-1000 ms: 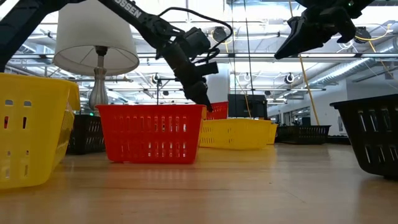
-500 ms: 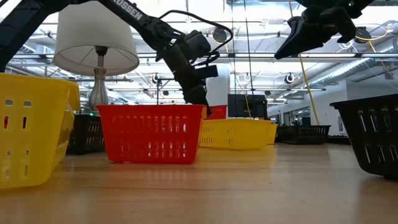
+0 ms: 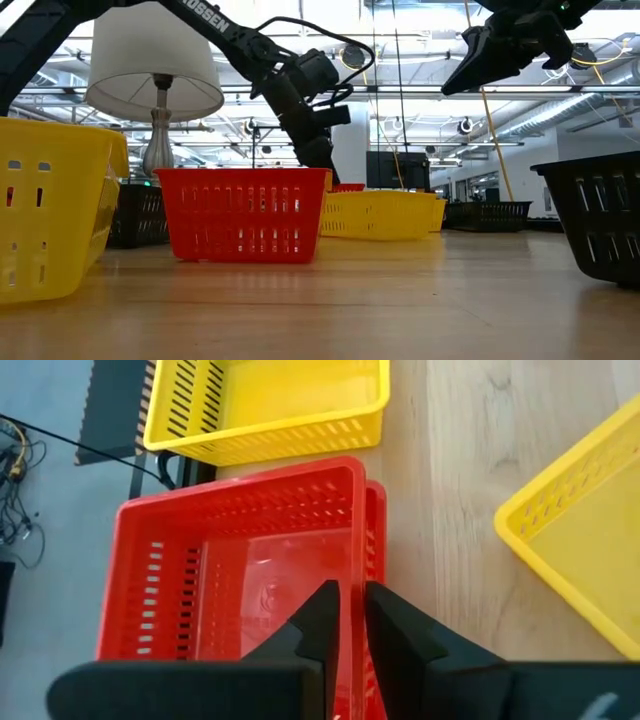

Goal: Stack baskets by color
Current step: Stack the bottom right red bin on top of the top red bin, then stack the center yellow bin on top of the top yellow bin

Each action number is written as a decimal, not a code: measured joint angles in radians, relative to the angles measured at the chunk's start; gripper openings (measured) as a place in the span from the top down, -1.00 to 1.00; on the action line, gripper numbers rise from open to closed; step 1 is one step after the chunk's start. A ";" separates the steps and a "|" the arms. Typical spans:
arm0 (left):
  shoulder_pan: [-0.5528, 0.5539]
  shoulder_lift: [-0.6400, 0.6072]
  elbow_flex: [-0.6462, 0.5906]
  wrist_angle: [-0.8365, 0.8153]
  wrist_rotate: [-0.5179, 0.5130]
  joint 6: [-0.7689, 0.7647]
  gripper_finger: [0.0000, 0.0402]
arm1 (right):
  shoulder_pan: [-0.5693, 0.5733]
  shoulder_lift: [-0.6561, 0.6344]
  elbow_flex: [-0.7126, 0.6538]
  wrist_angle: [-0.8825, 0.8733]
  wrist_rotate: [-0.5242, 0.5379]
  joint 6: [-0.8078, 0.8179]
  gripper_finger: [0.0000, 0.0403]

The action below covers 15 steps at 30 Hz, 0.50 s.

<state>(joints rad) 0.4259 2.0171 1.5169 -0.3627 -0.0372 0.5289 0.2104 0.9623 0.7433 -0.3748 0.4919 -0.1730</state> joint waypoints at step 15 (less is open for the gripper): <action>0.000 0.000 0.000 0.001 -0.014 -0.077 0.28 | 0.000 0.000 0.000 0.000 0.000 0.000 1.00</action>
<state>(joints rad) 0.4263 2.0167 1.5173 -0.3620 -0.0509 0.4516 0.2104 0.9623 0.7433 -0.3752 0.4919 -0.1730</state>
